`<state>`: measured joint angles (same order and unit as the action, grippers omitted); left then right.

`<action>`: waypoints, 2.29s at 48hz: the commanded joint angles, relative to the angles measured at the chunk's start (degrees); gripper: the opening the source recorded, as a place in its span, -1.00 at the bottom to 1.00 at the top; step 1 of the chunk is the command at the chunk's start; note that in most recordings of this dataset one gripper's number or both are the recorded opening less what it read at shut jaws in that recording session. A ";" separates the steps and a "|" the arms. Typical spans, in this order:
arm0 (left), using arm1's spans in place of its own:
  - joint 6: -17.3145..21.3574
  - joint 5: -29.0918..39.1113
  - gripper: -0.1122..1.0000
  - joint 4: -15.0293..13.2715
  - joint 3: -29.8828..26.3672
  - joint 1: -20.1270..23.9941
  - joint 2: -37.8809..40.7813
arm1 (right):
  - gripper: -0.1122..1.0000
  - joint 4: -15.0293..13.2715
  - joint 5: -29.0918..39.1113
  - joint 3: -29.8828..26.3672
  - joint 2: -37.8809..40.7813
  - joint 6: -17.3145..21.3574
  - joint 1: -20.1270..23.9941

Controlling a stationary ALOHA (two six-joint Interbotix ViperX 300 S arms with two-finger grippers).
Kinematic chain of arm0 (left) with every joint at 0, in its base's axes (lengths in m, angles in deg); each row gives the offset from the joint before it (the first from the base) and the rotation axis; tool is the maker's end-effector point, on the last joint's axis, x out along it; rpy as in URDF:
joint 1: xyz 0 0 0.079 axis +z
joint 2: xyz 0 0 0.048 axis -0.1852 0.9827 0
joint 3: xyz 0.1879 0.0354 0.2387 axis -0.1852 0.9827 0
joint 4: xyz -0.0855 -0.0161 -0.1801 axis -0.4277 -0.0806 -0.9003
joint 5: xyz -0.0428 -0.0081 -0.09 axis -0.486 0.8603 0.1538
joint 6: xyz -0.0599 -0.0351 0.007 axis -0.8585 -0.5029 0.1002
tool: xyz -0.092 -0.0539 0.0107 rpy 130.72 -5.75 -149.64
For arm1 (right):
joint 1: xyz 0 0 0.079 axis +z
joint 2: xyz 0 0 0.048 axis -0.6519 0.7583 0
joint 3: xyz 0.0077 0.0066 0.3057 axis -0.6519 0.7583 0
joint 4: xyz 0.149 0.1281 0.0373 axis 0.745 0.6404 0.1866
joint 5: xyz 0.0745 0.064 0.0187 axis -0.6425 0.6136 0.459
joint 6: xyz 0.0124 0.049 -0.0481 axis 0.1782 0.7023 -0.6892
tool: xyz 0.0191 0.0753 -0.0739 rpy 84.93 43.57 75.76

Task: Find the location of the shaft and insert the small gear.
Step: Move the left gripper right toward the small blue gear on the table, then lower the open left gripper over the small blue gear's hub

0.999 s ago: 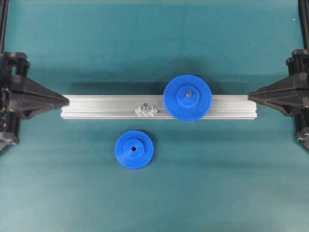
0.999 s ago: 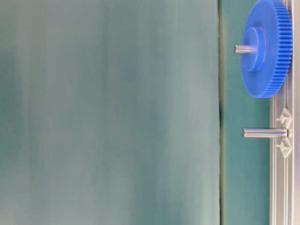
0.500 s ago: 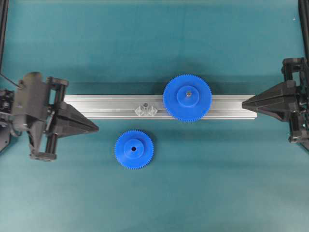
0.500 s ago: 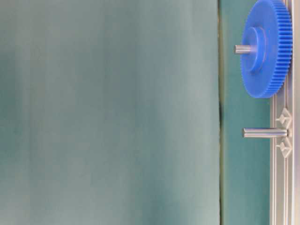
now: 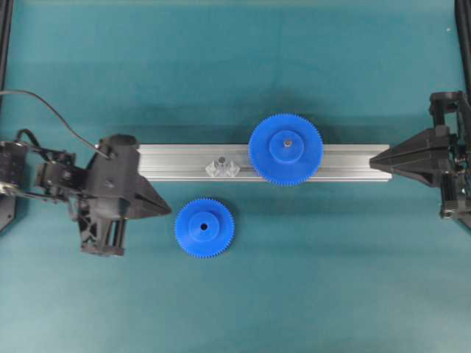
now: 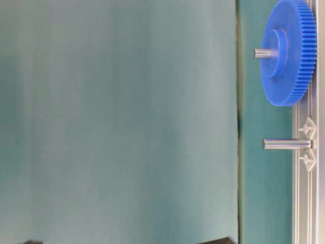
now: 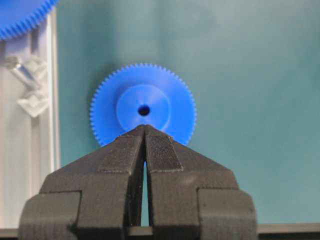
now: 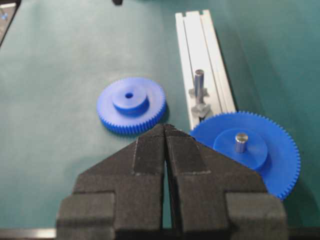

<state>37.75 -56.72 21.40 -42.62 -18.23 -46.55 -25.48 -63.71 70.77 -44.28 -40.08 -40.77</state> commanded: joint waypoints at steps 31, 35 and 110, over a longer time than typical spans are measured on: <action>0.09 4.04 -0.82 0.09 -9.49 -0.44 10.02 | -0.82 0.09 -0.26 0.44 -0.44 0.79 -0.26; 0.09 4.75 -0.82 0.00 -10.55 -0.35 11.34 | -0.82 0.09 -0.26 0.44 -0.44 0.79 -0.26; -0.18 30.23 -0.82 0.09 -29.53 -0.44 28.21 | -0.82 0.09 -0.79 2.72 -3.25 1.32 -0.26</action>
<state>37.66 -26.40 21.40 -70.83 -18.41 -17.55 -25.57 -63.89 74.20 -47.80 -39.64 -40.95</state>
